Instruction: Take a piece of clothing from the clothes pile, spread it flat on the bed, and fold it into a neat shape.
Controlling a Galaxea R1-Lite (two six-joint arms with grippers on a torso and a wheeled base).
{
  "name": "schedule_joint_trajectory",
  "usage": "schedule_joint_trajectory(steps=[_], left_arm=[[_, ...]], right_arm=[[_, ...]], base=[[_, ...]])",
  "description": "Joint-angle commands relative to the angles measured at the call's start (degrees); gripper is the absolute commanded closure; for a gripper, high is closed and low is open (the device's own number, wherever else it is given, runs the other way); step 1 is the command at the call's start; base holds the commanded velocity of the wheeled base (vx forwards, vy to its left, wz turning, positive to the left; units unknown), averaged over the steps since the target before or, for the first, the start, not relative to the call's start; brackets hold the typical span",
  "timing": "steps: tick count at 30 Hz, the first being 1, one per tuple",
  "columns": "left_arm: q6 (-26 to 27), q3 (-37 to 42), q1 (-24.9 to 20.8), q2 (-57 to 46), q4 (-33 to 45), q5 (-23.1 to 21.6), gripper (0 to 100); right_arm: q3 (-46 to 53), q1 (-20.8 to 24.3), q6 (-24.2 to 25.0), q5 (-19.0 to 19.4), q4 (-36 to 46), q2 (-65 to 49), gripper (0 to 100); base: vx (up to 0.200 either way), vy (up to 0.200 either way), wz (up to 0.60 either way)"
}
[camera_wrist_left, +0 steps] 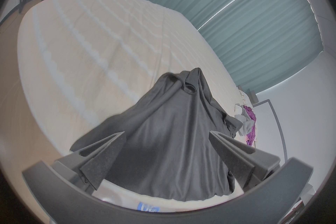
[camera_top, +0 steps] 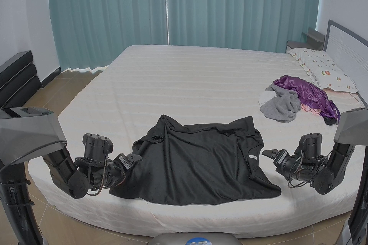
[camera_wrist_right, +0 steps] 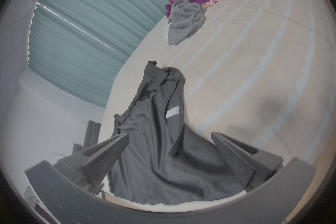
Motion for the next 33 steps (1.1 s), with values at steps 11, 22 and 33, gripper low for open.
schedule_joint_trajectory(steps=[11,22,33], left_arm=[[-4.6,2.6,0.2,0.1,-3.6,-0.7,0],[-5.3,2.7,-0.2,0.2,-3.8,-0.3,0],[-2.9,4.7,1.6,-0.8,-3.7,2.9,0]], right_arm=[[4.9,-0.1,5.3,5.0,-4.9,0.5,0],[5.0,0.2,5.4,5.0,-4.9,0.5,0],[5.0,0.2,5.4,4.9,-4.9,0.3,0]], base=[[-0.018,0.0,0.0],[0.0,-0.164,0.0],[0.0,-0.055,0.0]])
